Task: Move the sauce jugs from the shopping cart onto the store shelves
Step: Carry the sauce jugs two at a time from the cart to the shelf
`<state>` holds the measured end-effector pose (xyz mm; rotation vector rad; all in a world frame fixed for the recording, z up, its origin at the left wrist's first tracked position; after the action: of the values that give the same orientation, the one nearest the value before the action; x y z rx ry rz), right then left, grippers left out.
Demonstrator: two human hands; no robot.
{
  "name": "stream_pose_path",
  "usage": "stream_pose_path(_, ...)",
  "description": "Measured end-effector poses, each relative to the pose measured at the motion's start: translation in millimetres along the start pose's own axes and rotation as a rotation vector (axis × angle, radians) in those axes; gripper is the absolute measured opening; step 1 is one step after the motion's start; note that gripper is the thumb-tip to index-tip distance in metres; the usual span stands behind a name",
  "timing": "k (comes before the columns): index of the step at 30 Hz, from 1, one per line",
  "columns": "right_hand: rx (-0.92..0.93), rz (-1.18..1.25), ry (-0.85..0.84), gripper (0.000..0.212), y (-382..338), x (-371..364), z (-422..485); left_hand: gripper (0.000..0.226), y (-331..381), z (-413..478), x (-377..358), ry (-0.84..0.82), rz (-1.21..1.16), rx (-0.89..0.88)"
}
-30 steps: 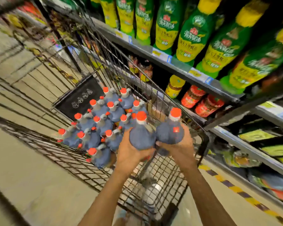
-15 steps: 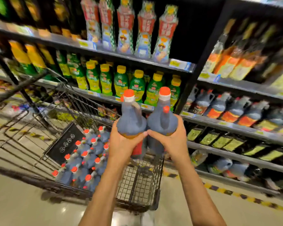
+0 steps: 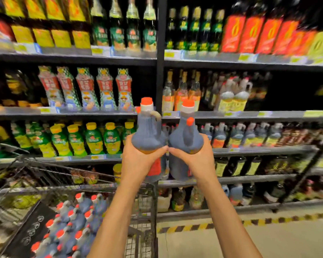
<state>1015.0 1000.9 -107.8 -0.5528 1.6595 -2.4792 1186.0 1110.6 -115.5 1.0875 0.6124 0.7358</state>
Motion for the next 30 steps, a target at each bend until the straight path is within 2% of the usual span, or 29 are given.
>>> stream_pose_path(3,-0.02,-0.001,0.044,0.079,5.2,47.4,2.2,0.079,15.2,-9.8,-42.9,-0.059,-0.014,-0.023)
stream_pose_path(8,-0.033,-0.016,0.141,0.075,16.1,143.6,-1.8,0.083,35.9,-38.6,-128.3,-0.164,-0.058,-0.026)
stream_pose_path(14,-0.061,-0.046,0.249,0.084,36.4,259.8,-9.9,0.082,57.8,-74.3,-234.3,-0.285,-0.086,-0.034)
stream_pose_path(18,-0.09,-0.054,0.337,0.079,50.3,325.9,-18.5,0.083,62.7,-96.6,-299.9,-0.403,-0.136,-0.013)
stream_pose_path(22,-0.112,-0.075,0.454,0.066,65.9,387.8,-24.3,0.082,59.4,-114.2,-370.0,-0.525,-0.188,0.027)
stream_pose_path(30,-0.239,-0.137,0.665,0.084,119.0,495.6,-19.6,0.08,39.7,-144.0,-512.1,-0.747,-0.222,0.046)
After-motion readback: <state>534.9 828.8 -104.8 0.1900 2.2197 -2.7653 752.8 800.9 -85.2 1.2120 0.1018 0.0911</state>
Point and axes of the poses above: each hand's wrist, its own z-axis towards the middle knuckle, its own x-axis out of the back of the hand, y = z × x, the point moved 7 cm from there along z, towards the middle knuckle, and after that the axes turned 10 degrees about -z, right-handed, at the moved point
